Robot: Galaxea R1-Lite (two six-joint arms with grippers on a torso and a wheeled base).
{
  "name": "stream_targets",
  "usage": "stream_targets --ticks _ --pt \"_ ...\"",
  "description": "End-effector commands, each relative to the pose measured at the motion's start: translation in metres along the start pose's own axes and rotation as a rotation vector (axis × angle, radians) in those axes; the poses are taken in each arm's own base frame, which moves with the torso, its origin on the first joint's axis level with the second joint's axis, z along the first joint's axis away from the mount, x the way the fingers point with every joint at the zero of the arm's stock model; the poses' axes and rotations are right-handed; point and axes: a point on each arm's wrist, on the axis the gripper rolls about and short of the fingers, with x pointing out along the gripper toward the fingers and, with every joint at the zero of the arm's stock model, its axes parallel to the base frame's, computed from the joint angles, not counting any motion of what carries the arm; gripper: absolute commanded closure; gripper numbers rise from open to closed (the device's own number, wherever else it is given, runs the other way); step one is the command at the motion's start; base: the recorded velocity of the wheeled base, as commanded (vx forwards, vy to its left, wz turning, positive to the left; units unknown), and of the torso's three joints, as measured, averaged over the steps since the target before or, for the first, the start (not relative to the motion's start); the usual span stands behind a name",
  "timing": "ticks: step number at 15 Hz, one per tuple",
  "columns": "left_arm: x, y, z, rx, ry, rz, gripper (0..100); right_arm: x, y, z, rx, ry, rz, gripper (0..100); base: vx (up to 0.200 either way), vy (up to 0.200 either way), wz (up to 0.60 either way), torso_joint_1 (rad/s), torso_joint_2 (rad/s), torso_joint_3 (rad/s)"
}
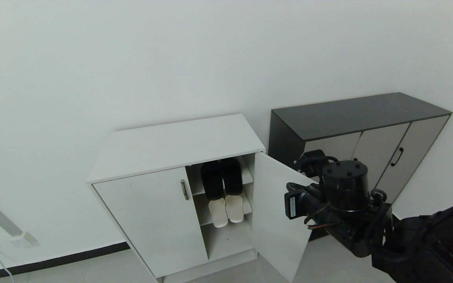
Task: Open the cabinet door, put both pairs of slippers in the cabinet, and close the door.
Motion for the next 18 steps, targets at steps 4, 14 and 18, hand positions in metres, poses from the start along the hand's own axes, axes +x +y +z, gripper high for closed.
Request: stream_targets --ticks 4,14,18 --pt "0.0 0.0 0.0 0.0 0.001 0.0 100 0.07 -0.06 -0.004 0.052 0.017 -0.117 100 0.0 0.0 0.0 0.0 0.0 0.0" --pt "0.0 0.0 0.0 0.0 0.001 0.0 100 0.13 -0.102 -0.01 0.087 0.026 -0.186 100 0.0 0.0 0.0 0.0 0.0 0.0" --pt "0.0 0.0 0.0 0.0 0.0 0.0 100 0.14 -0.112 -0.017 0.088 0.064 -0.211 100 0.0 0.0 0.0 0.0 0.0 0.0"
